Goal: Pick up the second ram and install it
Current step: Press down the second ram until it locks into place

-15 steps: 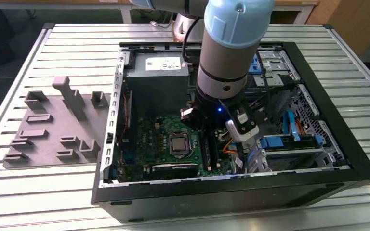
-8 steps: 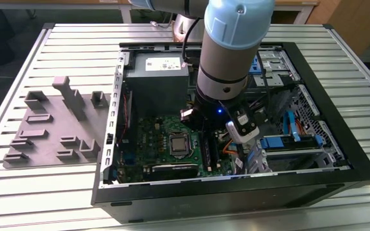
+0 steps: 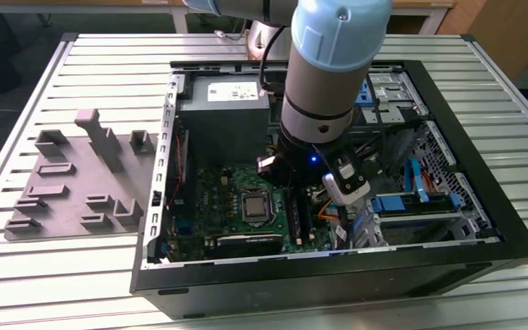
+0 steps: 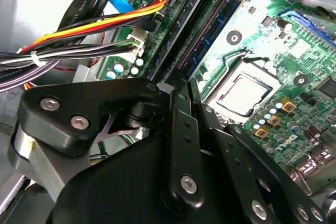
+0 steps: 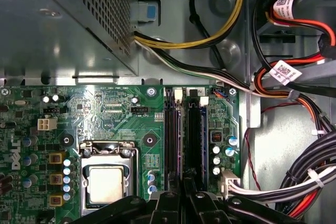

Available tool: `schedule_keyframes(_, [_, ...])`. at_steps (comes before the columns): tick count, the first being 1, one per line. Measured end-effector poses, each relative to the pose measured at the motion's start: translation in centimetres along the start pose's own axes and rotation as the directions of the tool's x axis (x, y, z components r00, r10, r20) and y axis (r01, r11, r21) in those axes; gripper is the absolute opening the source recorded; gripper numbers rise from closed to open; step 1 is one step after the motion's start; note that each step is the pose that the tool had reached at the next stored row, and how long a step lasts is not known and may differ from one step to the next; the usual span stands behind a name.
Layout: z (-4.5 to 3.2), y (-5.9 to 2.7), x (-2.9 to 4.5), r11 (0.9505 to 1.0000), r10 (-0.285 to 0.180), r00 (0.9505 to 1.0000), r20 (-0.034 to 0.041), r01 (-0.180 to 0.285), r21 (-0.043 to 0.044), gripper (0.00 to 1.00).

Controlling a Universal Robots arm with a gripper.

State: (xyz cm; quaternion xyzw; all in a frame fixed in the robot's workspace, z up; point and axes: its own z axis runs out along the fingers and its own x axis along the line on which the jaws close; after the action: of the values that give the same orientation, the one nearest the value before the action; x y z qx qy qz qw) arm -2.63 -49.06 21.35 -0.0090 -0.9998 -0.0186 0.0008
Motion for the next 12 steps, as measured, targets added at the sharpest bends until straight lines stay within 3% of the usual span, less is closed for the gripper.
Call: schedule_keyframes(12, [0.26,-0.01,-0.01,0.9999,-0.012,0.9999,-0.0005,0.012,-0.0021,0.14])
